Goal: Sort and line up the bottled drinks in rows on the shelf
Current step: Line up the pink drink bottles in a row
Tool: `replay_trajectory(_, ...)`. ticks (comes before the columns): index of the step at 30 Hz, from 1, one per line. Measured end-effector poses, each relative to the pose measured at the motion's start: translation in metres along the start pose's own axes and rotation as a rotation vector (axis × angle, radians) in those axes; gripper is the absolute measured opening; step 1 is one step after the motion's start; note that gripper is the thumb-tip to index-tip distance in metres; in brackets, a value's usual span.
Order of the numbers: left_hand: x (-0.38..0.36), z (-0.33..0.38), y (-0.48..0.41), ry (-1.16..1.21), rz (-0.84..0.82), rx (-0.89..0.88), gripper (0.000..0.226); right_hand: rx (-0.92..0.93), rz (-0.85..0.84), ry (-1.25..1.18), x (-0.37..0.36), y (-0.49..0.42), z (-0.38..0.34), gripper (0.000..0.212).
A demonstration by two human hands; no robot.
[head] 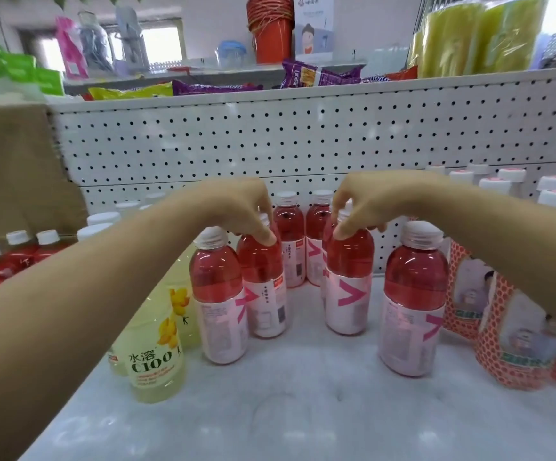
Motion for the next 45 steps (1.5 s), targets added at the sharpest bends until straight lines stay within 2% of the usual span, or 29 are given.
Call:
replay_trajectory(8, 0.001, -0.025, 0.000, -0.032, -0.125, 0.116, 0.036, -0.175, 0.000, 0.084, 0.004, -0.006, 0.041, 0.030)
replay_trajectory(16, -0.004, -0.048, -0.003, -0.151, -0.215, 0.218, 0.040, -0.254, -0.120, 0.141, -0.001, -0.019, 0.052, 0.033)
replay_trajectory(18, -0.003, -0.050, -0.003, -0.140, -0.213, 0.223, 0.046, -0.228, -0.083, 0.160, 0.004, -0.025, 0.047, 0.046)
replay_trajectory(20, 0.003, -0.047, -0.010, -0.128, -0.133, 0.192, 0.061, -0.157, -0.022, 0.127, 0.011, -0.034, 0.038, 0.059)
replay_trajectory(22, 0.004, -0.037, -0.023, -0.025, -0.083, 0.118, 0.076, -0.067, -0.035, 0.092, 0.009, -0.038, 0.021, 0.064)
replay_trajectory(23, -0.002, -0.031, -0.029, 0.039, -0.114, 0.086, 0.079, -0.033, -0.066, 0.083, 0.004, -0.040, 0.014, 0.065)
replay_trajectory(26, -0.016, -0.023, -0.045, 0.068, -0.222, 0.034, 0.061, 0.001, -0.100, 0.095, -0.006, -0.050, 0.002, 0.057)
replay_trajectory(29, -0.012, -0.022, -0.054, 0.032, -0.191, 0.025, 0.044, 0.017, -0.081, 0.093, -0.006, -0.062, 0.001, 0.041)
replay_trajectory(32, -0.010, -0.023, -0.057, 0.048, -0.122, 0.042, 0.040, 0.060, -0.115, 0.048, -0.007, -0.065, -0.002, 0.028)
replay_trajectory(39, -0.012, -0.015, -0.063, 0.050, 0.155, 0.105, 0.061, 0.137, -0.134, -0.015, -0.008, -0.066, -0.010, 0.031)
replay_trajectory(41, -0.015, -0.013, -0.064, 0.084, 0.128, 0.092, 0.056, 0.147, -0.136, -0.040, -0.009, -0.067, -0.009, 0.030)
replay_trajectory(43, -0.021, -0.008, -0.061, 0.168, 0.009, 0.035, 0.048, 0.157, -0.130, -0.061, -0.009, -0.067, -0.009, 0.029)
replay_trajectory(45, -0.020, -0.007, -0.058, 0.203, -0.048, -0.012, 0.052, 0.160, -0.115, -0.074, -0.007, -0.067, -0.008, 0.029)
Point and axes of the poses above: each hand's wrist, its own y-axis away from the middle knuckle, its own x-axis out of the back of the hand, z = x × y, the point moved 9 cm from there along -y, towards the middle knuckle, and after that the axes turned 14 degrees about -x, right-handed, at the moved point
